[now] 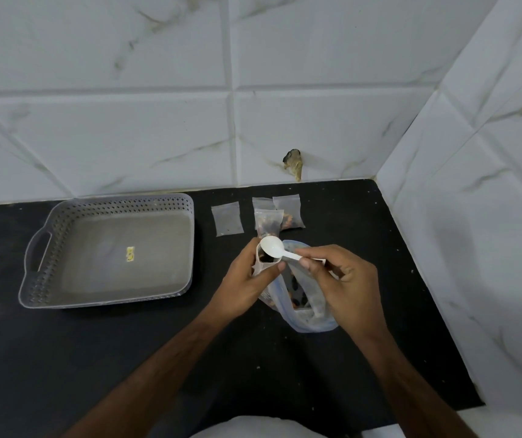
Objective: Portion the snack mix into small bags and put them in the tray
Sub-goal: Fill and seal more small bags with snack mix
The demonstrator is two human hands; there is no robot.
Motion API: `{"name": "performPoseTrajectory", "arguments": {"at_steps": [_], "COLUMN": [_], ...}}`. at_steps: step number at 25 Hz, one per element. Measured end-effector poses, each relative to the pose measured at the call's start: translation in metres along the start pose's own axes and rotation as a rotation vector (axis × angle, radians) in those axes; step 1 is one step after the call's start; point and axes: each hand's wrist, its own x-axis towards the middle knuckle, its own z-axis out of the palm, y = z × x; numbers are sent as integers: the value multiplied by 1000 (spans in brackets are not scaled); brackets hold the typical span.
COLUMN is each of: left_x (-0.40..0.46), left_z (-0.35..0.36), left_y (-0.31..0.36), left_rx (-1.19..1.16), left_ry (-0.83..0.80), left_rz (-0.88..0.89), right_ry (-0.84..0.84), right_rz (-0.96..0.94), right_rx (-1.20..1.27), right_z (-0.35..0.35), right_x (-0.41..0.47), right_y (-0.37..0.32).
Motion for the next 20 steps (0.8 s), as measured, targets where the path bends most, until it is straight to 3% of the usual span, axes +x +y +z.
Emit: {"name": "performPoseTrajectory", "arguments": {"at_steps": [5,10,13,17,20], "left_x": [-2,-7,-13,-13,-6], "left_z": [1,-10,-22,-20,-15], "left_y": [0,-8,-16,-16,-21], "left_rx": [9,54,77,221,450], "left_ry": [18,1,-33,-177,-262], "left_rz": [-22,-33,-28,33,112], "right_ry": [-12,113,68,-294,-356], "right_rz": [284,523,575,631,505], "right_rx": [240,426,219,-77,-274], "right_z": [-3,-21,-35,-17,16], "right_x": [3,3,-9,-21,-12], "right_y": [-8,-1,26,60,74]}}
